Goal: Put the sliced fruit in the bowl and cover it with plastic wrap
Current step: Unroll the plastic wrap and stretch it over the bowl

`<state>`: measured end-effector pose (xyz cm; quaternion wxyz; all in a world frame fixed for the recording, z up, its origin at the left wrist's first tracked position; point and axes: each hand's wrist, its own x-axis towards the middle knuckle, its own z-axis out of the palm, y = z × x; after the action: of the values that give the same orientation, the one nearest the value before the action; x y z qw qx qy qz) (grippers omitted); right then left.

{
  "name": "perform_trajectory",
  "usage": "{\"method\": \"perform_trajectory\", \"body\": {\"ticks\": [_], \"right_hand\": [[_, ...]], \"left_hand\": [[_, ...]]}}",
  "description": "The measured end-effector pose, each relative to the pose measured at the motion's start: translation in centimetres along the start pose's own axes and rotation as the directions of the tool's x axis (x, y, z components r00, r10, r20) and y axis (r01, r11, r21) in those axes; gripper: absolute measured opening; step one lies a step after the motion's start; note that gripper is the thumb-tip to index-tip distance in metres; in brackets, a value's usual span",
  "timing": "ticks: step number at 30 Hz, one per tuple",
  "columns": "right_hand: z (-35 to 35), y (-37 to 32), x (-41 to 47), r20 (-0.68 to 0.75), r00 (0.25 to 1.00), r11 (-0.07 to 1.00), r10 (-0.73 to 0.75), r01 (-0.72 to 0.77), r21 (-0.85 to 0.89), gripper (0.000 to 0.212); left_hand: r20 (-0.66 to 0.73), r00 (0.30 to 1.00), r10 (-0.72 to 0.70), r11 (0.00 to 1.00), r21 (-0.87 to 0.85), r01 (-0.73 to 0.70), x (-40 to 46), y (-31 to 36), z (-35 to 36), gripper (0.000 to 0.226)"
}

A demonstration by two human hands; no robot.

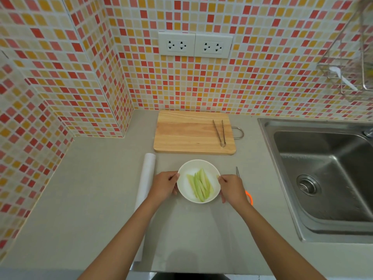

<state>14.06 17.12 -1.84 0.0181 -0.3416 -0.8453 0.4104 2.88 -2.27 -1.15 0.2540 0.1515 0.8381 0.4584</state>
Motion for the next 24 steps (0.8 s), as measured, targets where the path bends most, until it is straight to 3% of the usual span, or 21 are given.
{"method": "perform_trajectory", "body": {"ticks": [11, 13, 15, 17, 21, 24], "right_hand": [[0.0, 0.1, -0.6, 0.014, 1.000, 1.000, 0.004, -0.004, 0.015, 0.046], [-0.3, 0.2, -0.5, 0.015, 1.000, 0.999, 0.010, -0.011, 0.036, 0.047], [-0.9, 0.3, -0.4, -0.021, 0.999, 0.998, 0.034, -0.032, 0.057, 0.049], [-1.4, 0.4, -0.2, -0.052, 0.996, 0.994, 0.068, -0.063, 0.084, 0.050], [-1.9, 0.1, 0.3, -0.048, 0.992, 0.984, 0.113, -0.105, 0.145, 0.054], [-1.7, 0.0, 0.4, -0.046, 0.993, 0.982, 0.112, -0.104, 0.156, 0.057]], "left_hand": [[-0.007, 1.000, 0.011, 1.000, -0.004, -0.011, -0.6, 0.0, -0.3, 0.032], [-0.146, 0.989, 0.002, 0.998, 0.059, 0.007, -1.0, -0.5, -0.9, 0.027], [-0.370, 0.929, -0.006, 0.976, 0.200, 0.086, -1.5, -1.7, -2.2, 0.027], [-0.489, 0.872, -0.017, 0.938, 0.294, 0.183, -2.0, -3.0, -3.5, 0.035], [-0.476, 0.873, -0.108, 0.855, 0.403, 0.326, -2.1, -4.6, -4.7, 0.049], [-0.423, 0.889, -0.173, 0.869, 0.359, 0.340, -1.7, -5.0, -4.7, 0.044]]}}
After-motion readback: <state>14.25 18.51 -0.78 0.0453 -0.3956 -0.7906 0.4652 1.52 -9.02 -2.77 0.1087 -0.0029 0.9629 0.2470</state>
